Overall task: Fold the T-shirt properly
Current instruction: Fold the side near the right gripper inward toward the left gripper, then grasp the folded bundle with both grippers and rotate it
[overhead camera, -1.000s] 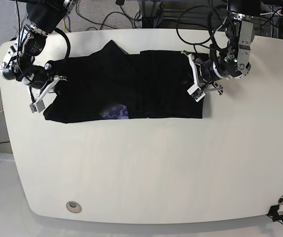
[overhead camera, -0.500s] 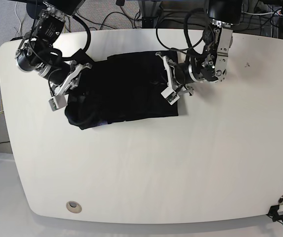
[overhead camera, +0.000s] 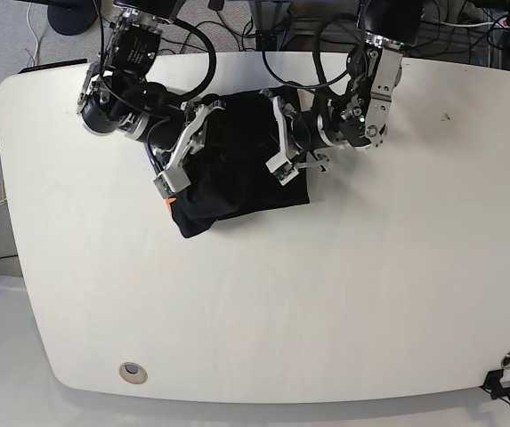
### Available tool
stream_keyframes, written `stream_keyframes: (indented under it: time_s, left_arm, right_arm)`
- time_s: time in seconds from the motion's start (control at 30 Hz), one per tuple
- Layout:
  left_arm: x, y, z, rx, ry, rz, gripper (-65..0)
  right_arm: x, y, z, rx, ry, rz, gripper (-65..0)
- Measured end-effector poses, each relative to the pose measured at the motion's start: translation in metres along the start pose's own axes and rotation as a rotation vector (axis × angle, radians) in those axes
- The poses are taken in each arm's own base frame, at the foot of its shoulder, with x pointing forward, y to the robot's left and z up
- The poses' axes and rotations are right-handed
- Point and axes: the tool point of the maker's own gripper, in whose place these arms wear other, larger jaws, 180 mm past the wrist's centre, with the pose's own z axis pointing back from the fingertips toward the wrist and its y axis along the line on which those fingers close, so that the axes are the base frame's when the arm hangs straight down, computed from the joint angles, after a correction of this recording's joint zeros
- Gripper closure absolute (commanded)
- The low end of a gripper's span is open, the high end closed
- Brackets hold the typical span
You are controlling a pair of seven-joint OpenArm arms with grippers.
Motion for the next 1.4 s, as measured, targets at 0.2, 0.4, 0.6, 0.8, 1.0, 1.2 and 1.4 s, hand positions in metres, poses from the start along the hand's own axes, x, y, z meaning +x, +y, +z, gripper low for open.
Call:
stream_keyframes:
  time_s: [0.2, 0.4, 0.6, 0.8, 1.0, 1.2, 1.4]
  left_arm:
    - [0.026, 0.010, 0.031, 0.072, -0.021, -0.129, 0.0]
    - [0.056, 0.030, 0.080, 0.210, -0.112, -0.202, 0.0]
    - [0.028, 0.067, 0.116, 0.329, -0.048, -0.177, 0.0]
    - [0.007, 0.099, 0.154, 0.447, -0.022, -0.119, 0.0]
    - [0.017, 0.109, 0.174, 0.512, -0.057, -0.123, 0.0]
    - [0.009, 0.051, 0.119, 0.307, -0.007, -0.182, 0.0]
    - [0.009, -0.014, 0.086, 0.136, -0.012, -0.229, 0.0]
  right_arm:
    - [-0.004, 0.000, -0.005, 0.007, 0.013, -0.013, -3.1]
    - [-0.008, -0.002, -0.008, 0.011, 0.023, -0.029, -24.0]
    - [0.004, 0.018, -0.025, 0.082, 0.049, 0.048, -33.7]
    - [0.010, 0.038, -0.050, 0.115, 0.137, 0.188, -33.7]
    - [0.016, 0.041, -0.055, 0.115, 0.148, 0.228, -33.3]
    - [0.062, -0.040, -0.004, -0.153, 0.087, 0.258, -32.3]
    - [0.083, -0.069, -0.002, -0.174, 0.054, 0.194, -9.6]
